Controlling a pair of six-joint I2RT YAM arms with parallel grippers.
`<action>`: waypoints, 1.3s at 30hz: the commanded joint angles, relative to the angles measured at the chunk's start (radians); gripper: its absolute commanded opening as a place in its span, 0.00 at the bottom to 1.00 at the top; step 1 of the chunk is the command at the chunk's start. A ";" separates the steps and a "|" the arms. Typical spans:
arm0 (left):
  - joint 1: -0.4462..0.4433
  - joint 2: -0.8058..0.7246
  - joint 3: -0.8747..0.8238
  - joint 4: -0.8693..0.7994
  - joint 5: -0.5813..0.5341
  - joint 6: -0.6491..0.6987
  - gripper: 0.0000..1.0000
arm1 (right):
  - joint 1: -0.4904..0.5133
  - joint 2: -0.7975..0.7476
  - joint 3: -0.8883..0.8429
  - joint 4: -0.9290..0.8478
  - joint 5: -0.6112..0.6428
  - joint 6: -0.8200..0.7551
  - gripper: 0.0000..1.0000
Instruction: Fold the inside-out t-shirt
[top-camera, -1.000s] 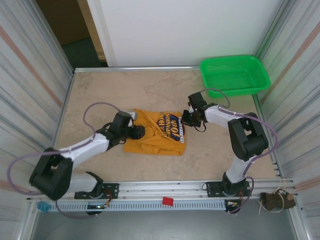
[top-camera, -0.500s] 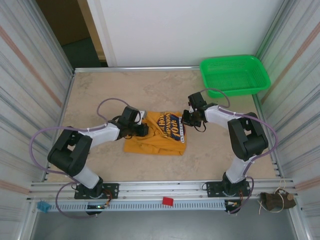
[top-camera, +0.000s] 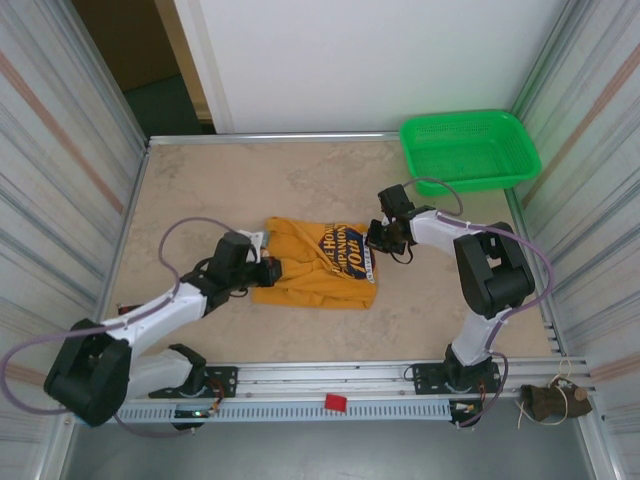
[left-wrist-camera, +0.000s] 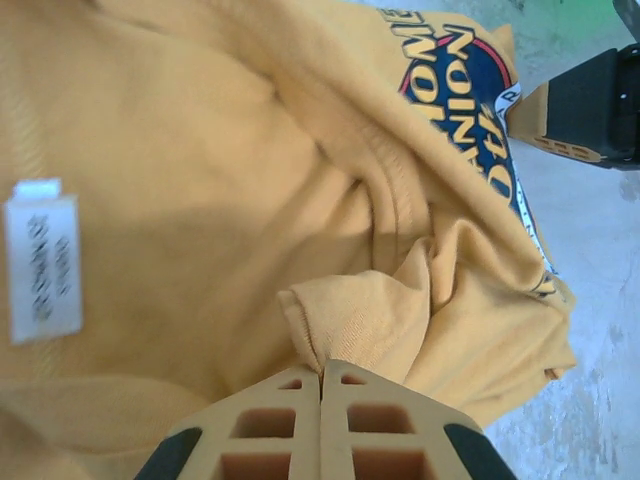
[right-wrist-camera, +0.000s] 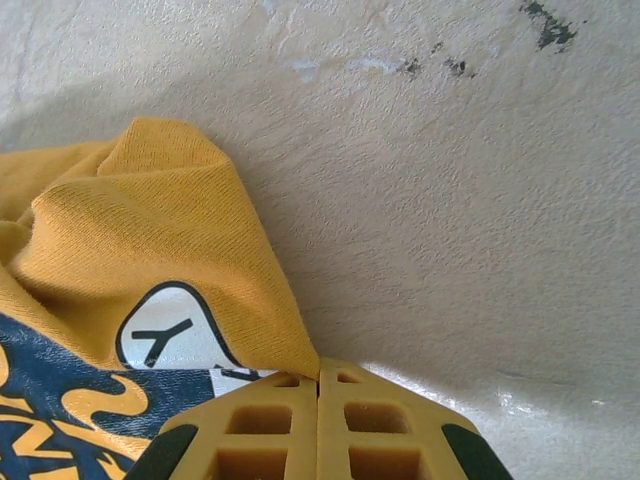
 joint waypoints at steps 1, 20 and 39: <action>0.000 -0.086 -0.079 -0.008 -0.053 -0.113 0.00 | -0.008 0.017 0.006 -0.013 0.046 0.024 0.00; -0.049 -0.446 -0.308 -0.318 -0.340 -0.501 0.00 | -0.016 0.024 0.008 -0.014 0.057 0.028 0.00; -0.189 -0.235 -0.028 -0.198 -0.386 -0.459 0.37 | -0.014 -0.035 -0.064 -0.018 0.081 0.057 0.00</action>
